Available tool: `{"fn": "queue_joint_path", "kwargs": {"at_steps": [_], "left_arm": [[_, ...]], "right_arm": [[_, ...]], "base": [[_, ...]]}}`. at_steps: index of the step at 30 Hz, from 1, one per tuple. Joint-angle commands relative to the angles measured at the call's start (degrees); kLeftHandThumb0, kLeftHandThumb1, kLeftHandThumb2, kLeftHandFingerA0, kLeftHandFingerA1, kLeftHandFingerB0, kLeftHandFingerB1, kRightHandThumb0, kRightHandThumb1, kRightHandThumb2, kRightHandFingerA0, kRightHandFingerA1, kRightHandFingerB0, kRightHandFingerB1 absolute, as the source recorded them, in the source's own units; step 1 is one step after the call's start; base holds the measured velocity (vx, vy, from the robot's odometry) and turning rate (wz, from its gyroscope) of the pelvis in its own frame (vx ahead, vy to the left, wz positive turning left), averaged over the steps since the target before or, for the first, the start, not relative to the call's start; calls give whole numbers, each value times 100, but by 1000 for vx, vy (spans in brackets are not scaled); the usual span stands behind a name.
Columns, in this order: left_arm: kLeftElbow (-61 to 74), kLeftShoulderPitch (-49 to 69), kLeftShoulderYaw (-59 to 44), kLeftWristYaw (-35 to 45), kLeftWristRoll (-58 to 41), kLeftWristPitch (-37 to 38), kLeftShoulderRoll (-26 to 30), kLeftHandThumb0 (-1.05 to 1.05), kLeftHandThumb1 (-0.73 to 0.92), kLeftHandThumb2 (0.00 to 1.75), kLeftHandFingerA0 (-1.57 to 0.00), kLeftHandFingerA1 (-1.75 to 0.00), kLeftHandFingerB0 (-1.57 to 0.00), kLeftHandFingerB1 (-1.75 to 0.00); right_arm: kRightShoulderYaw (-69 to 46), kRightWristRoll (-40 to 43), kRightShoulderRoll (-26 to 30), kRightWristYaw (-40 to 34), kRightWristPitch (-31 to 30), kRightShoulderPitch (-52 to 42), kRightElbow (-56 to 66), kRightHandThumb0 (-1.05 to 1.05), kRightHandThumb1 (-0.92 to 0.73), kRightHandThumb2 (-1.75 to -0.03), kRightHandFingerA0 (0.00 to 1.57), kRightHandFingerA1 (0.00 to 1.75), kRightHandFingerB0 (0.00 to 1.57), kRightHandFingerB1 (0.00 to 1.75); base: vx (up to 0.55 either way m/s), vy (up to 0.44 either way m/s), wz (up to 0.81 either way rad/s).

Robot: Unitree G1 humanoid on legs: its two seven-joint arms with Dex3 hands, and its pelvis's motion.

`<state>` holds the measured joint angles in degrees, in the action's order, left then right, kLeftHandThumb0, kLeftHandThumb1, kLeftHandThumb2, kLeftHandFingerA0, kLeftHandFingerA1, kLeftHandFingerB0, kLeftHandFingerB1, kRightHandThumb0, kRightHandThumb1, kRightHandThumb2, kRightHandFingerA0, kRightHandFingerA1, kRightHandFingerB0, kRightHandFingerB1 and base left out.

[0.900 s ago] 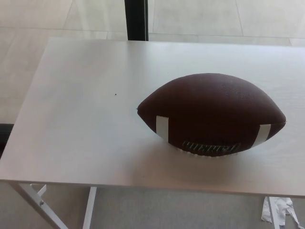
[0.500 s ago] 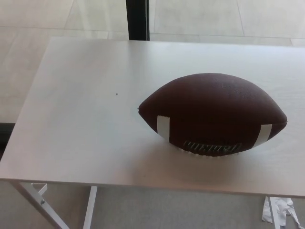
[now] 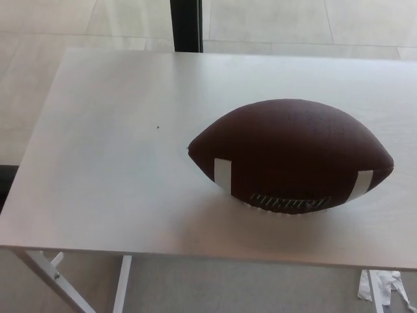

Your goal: The robot uses both its hands to grab the left and right ends of a football kept in the middle of the desk infront of it, lifts it up and places it in the palm of a person

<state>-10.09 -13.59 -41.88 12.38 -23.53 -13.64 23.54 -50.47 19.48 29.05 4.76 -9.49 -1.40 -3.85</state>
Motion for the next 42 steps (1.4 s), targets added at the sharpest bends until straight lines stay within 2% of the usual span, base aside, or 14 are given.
{"fn": "queue_joint_path", "kwargs": {"at_steps": [1,5,7,8,14,16,19,20,21,22,27,28,41,42], "left_arm": [[1843,-1212,1270,-1608,20,-1216,-998,-83,78,114,-17,-55,0,-36],[1932,-1071,2175,-1365,504,-1284,-1355,-87,92,68,-19,-52,-16,-33],[1939,-911,2561,-1118,711,-1275,-1299,-38,47,110,-4,-53,0,-51],[1924,-808,2819,-1149,813,-1280,-1466,-84,91,68,-18,-53,-15,-32],[1603,-361,3833,-1143,1304,-1049,-1818,-85,92,69,-23,-55,-17,-32],[1542,-232,4085,-1177,1444,-986,-1834,-83,92,70,-26,-55,-19,-32],[1457,-177,4281,-1229,1555,-938,-1810,-82,92,73,-29,-57,-19,-32],[1430,-151,4374,-1240,1620,-904,-1787,-81,92,74,-30,-58,-19,-33],[1411,-152,4403,-1243,1628,-889,-1779,-82,92,75,-31,-59,-20,-34],[1374,-147,4445,-1233,1641,-868,-1774,-82,92,76,-30,-61,-20,-35],[1377,9,4573,-1192,1739,-874,-1718,-84,92,75,-27,-61,-18,-35],[1373,35,4589,-1177,1764,-859,-1714,-83,92,76,-27,-61,-18,-35],[930,451,4817,-1108,2170,-699,-1514,-94,92,77,-25,-58,-11,-33],[863,451,4833,-1125,2188,-673,-1548,-94,92,75,-24,-58,-11,-32]], "right_arm": [[1270,958,-460,-501,-2169,769,1637,-101,-69,-113,34,55,8,41],[1996,744,-1226,-703,-2124,839,1861,-104,-71,-85,25,43,0,9],[2235,549,-1501,-858,-2106,850,1939,-102,-72,-89,24,44,0,6],[2509,261,-1702,-907,-1938,810,1900,-90,-69,-110,19,48,5,19],[3128,-204,-2022,-737,-1527,648,1427,-86,-73,-110,20,50,4,23],[3217,-260,-2030,-706,-1489,614,1279,-88,-92,-69,29,39,7,21],[3313,-382,-2022,-747,-1428,567,1122,-90,-92,-69,32,40,7,21],[3321,-408,-2011,-770,-1460,534,1067,-91,-75,-113,25,52,2,16],[3326,-415,-2014,-792,-1477,525,1035,-88,-92,-68,29,38,0,17],[3337,-446,-2024,-841,-1520,500,997,-86,-75,-110,19,49,0,12],[3361,-527,-2085,-929,-1459,358,848,-91,-79,-114,26,51,1,15],[3358,-528,-2108,-952,-1465,346,836,-85,-92,-68,31,36,0,19],[3684,-608,-2439,-774,-1270,-1,834,-94,-77,-115,28,52,5,35],[3704,-630,-2470,-815,-1272,-2,835,-95,-92,-71,40,40,18,29]], "base": [[0,0,0],[0,0,0],[0,0,0],[0,0,0],[0,0,0],[0,0,0],[0,0,0],[0,0,0],[0,0,0],[0,0,0],[0,0,0],[0,0,0],[0,0,0],[0,0,0]]}}
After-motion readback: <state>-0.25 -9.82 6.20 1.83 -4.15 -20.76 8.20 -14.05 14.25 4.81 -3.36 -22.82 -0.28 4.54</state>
